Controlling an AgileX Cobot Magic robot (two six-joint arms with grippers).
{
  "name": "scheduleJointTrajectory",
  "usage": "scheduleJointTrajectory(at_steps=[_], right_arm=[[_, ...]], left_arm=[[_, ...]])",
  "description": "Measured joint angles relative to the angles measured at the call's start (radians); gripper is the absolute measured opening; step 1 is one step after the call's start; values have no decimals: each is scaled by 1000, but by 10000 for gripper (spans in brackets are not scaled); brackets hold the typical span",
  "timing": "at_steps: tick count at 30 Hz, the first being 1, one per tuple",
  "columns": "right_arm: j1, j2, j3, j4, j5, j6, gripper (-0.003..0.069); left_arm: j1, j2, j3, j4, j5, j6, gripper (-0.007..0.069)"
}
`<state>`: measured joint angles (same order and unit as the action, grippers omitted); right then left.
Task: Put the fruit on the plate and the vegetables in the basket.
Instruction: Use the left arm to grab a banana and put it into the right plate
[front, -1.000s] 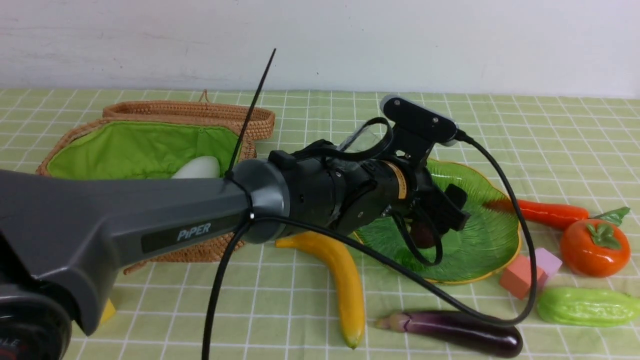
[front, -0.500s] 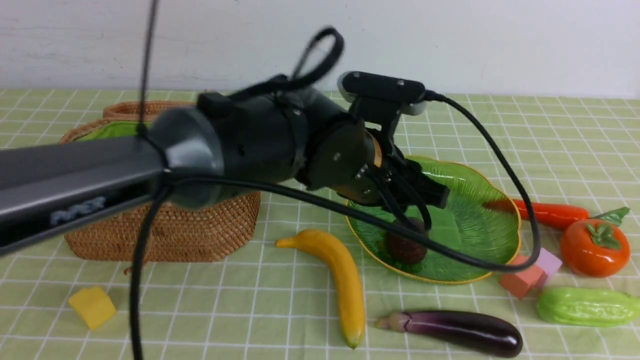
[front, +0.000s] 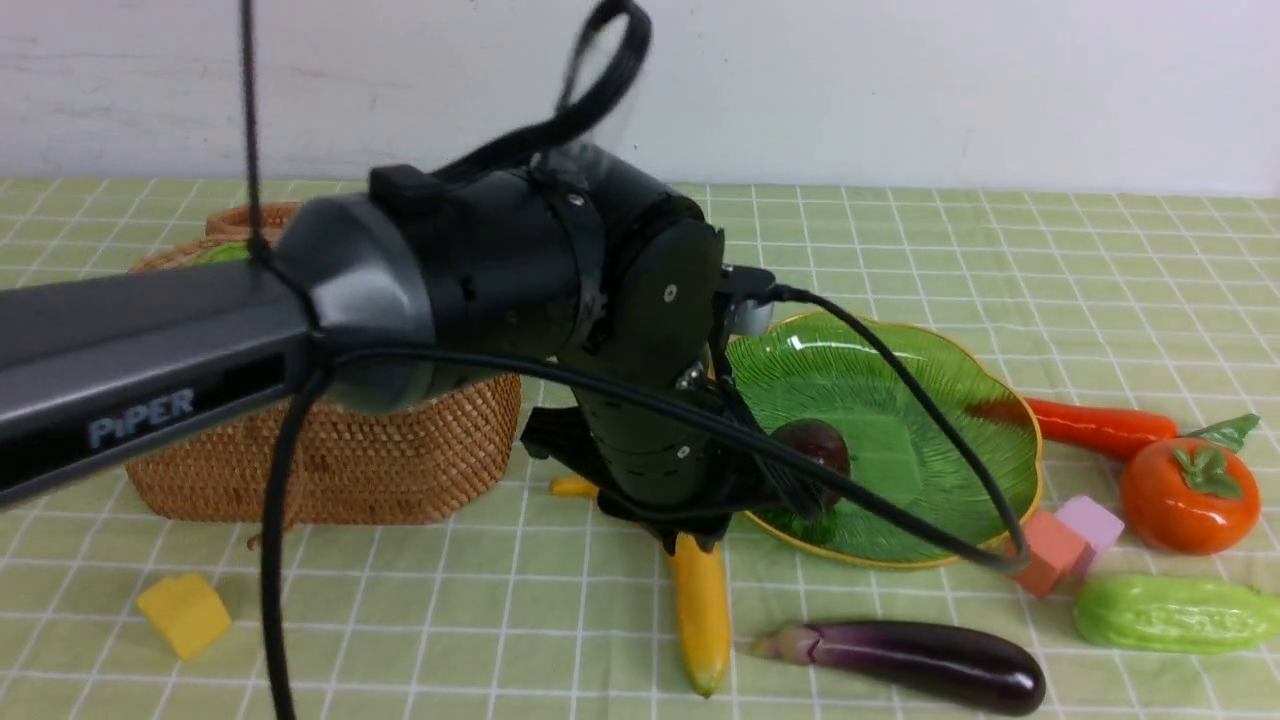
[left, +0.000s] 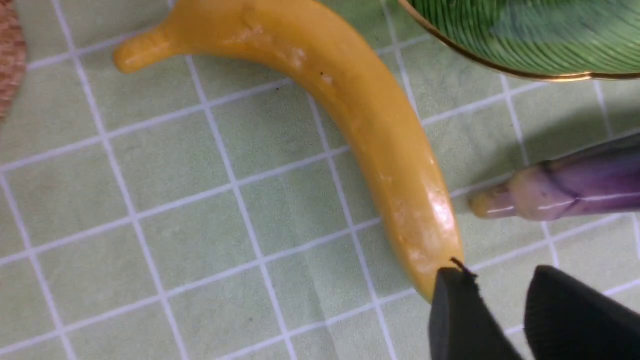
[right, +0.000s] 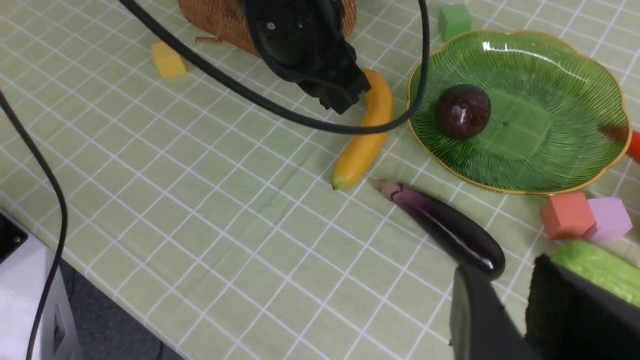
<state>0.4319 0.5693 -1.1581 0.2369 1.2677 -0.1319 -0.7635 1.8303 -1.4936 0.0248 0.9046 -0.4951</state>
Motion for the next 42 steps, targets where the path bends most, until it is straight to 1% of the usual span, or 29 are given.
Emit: scheduleJointTrajectory(at_steps=[1, 2, 3, 4, 6, 9, 11, 15, 18, 20, 21, 22, 26, 31, 36, 40, 41, 42], right_arm=[[0, 0, 0, 0, 0, -4, 174], [0, 0, 0, 0, 0, -8, 175], [0, 0, 0, 0, 0, -14, 176], [0, 0, 0, 0, 0, -19, 178], [0, 0, 0, 1, 0, -23, 180], [0, 0, 0, 1, 0, -23, 181], [0, 0, 0, 1, 0, -23, 183], [0, 0, 0, 1, 0, -24, 186], [0, 0, 0, 1, 0, -25, 190], [0, 0, 0, 1, 0, -25, 192], [0, 0, 0, 2, 0, -25, 192], [0, 0, 0, 3, 0, -25, 192], [0, 0, 0, 5, 0, -25, 195], [0, 0, 0, 5, 0, -25, 202], [0, 0, 0, 5, 0, -25, 204], [0, 0, 0, 4, 0, -27, 204], [0, 0, 0, 0, -2, -31, 204], [0, 0, 0, -4, -8, -34, 204]], left_arm=[[0, 18, 0, -4, -10, -2, 274], [0, 29, 0, -7, -17, -2, 309], [0, 55, 0, -12, -28, -2, 378], [0, 73, -1, -13, -37, -3, 430], [0, 110, -1, -14, -50, -3, 524], [0, 165, -1, -14, -68, -3, 581], [0, 183, -1, -13, -77, -3, 580], [0, 227, -1, 22, -101, -3, 530], [0, 237, -1, 44, -100, -4, 446], [0, 238, -1, 50, -96, -10, 356], [0, 238, -1, 52, -95, -10, 337], [0, 238, -1, 53, -92, -14, 295], [0, 238, -4, 67, -66, -21, 300], [0, 207, -4, 92, 28, -26, 300], [0, 96, -4, 93, 95, -20, 300], [0, -1, -5, 87, 77, 59, 300], [0, -23, -6, 81, 60, 89, 300], [0, -40, -13, 66, 26, 144, 300]])
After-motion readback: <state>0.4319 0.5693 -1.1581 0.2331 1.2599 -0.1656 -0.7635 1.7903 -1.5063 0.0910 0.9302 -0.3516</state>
